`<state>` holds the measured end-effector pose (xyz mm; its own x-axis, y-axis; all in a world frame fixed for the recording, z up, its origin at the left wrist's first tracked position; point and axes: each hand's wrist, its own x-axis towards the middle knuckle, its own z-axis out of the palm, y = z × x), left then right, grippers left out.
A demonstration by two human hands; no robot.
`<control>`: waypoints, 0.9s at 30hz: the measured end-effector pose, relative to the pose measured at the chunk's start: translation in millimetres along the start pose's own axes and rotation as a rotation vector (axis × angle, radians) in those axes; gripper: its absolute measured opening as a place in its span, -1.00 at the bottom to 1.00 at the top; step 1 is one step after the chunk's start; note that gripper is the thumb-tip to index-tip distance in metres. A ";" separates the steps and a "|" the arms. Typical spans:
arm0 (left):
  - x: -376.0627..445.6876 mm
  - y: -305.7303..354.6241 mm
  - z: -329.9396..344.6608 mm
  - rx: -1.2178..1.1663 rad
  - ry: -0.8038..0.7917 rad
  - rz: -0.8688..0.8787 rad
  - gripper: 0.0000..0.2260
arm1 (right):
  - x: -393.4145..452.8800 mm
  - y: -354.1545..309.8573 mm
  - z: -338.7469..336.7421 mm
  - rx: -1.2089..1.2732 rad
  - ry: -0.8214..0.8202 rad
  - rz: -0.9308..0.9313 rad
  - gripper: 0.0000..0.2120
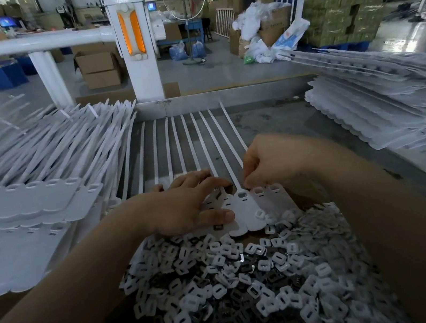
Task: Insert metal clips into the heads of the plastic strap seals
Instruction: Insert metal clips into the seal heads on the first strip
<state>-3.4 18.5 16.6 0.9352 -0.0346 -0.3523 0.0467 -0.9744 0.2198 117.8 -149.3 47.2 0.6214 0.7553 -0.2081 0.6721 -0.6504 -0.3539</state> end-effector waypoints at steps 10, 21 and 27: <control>6.5 14.0 -7.9 -0.498 0.462 -0.065 -0.74 | -2.0 0.6 -6.7 0.469 0.262 -0.122 -0.96; 3.5 12.1 -11.9 -1.552 0.261 -0.152 -0.87 | -2.4 -7.7 -2.1 0.465 0.349 -0.287 -0.95; 4.1 11.7 -11.9 -1.668 0.148 -0.088 -0.89 | -3.4 -5.6 -4.9 0.484 0.326 -0.309 -0.94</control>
<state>5.1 9.6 28.5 0.9279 0.1179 -0.3538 0.3025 0.3169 0.8989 113.9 -148.7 54.4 0.5698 0.7894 0.2286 0.6297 -0.2406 -0.7386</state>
